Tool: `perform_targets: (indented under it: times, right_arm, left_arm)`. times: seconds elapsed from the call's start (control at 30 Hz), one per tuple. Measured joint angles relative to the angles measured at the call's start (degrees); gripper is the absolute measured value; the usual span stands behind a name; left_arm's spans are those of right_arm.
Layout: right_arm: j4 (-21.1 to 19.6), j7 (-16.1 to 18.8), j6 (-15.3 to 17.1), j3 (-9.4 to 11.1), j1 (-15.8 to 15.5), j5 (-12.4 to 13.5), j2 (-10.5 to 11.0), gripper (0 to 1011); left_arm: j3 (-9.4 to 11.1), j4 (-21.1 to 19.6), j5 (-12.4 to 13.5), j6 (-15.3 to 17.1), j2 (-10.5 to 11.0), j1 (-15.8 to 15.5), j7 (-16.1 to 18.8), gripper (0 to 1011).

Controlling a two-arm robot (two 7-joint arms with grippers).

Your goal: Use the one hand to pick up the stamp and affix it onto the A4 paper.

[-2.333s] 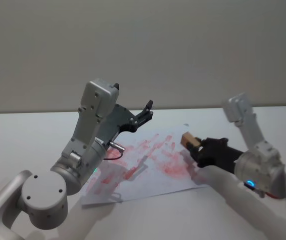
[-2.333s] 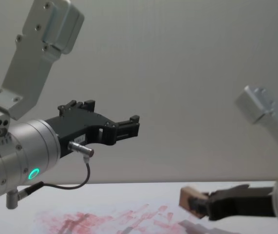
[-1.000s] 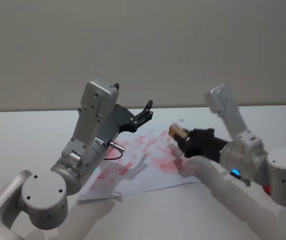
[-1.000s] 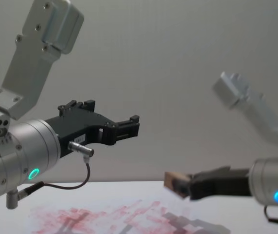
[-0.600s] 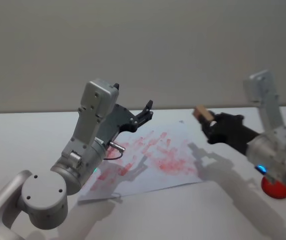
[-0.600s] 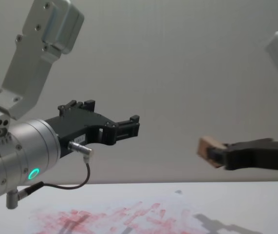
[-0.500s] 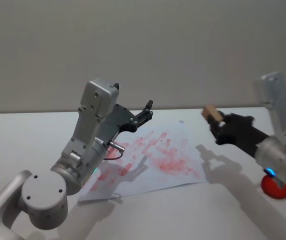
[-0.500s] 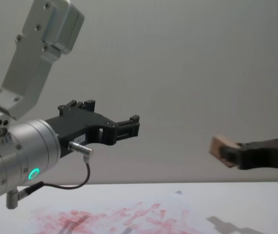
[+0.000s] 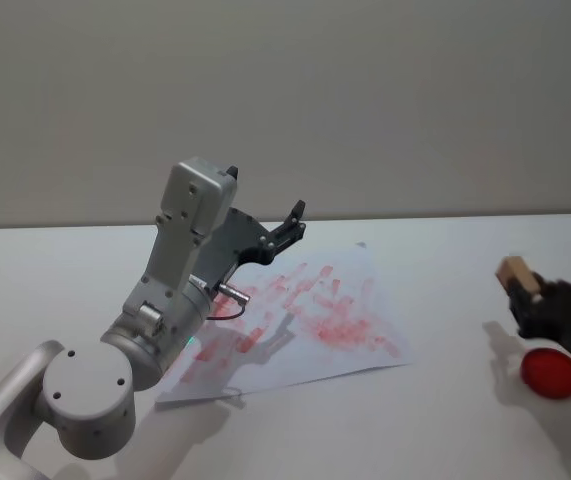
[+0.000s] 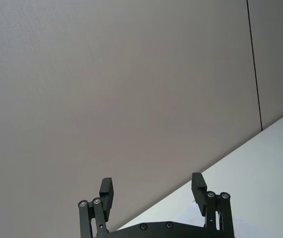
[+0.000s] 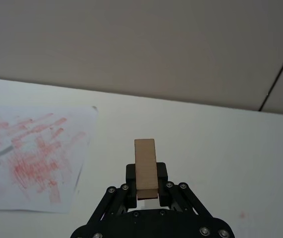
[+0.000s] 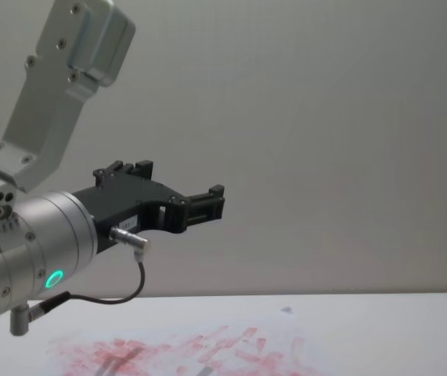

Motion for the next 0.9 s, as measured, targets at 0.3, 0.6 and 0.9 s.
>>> perform_targets:
  times: [0.3,0.6,0.9]
  right_arm:
    - [-2.0,-3.1,2.7,1.8,-4.6,3.0,2.4,216]
    - [-1.5,-3.2,4.7,2.0,-5.3,3.4,2.8,216]
    - [-0.2,-2.6,6.2,1.7,-4.9,2.8,2.5,216]
  left_arm:
    - [0.0,0.0,0.0,0.0,0.0,0.0,0.0,1001]
    - [0.0,0.0,0.0,0.0,0.0,0.0,0.0,1001]
    - [0.0,0.0,0.0,0.0,0.0,0.0,0.0,1001]
